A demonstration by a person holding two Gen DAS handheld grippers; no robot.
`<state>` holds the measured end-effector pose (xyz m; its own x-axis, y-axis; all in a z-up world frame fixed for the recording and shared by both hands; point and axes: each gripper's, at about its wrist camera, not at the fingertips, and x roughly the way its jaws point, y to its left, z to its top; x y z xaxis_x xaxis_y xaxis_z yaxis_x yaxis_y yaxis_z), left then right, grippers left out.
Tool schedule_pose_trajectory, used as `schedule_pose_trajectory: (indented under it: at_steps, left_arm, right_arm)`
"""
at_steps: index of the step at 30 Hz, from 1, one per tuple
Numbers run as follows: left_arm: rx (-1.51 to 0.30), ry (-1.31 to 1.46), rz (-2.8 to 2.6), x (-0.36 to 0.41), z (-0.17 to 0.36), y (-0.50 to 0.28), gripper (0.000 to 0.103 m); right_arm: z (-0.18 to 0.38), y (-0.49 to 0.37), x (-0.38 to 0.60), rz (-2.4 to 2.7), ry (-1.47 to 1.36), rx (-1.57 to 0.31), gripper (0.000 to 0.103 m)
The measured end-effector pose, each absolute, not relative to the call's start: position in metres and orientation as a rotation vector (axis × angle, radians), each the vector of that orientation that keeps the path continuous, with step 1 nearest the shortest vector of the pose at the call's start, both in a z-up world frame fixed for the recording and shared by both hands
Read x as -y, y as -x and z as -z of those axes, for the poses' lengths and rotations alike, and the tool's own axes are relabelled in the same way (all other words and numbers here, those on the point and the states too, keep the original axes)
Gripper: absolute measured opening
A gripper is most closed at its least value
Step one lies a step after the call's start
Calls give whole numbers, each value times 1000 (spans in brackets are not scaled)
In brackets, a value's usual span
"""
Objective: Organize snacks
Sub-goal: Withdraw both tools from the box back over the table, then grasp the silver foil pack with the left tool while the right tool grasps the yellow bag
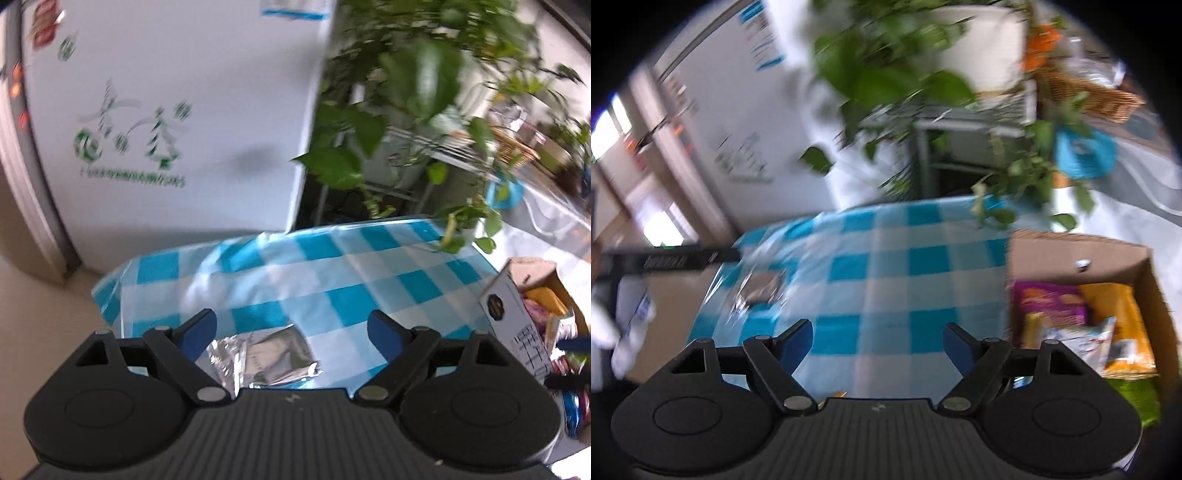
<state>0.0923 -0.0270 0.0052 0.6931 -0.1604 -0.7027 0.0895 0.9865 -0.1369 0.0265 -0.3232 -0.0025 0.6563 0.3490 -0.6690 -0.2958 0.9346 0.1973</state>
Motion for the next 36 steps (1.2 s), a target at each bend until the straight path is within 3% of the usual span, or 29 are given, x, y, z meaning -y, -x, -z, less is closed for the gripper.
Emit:
schedule_pose_trajectory:
  at_steps: [14,36]
  left_arm:
    - [-922,109,81,36,33,-120,89]
    - [-1035,38,20,51,67,-147,89]
  right_arm:
    - [51,-8,276,-497,134,-940,83]
    - [99,-11,242,-495,335,-1046,85]
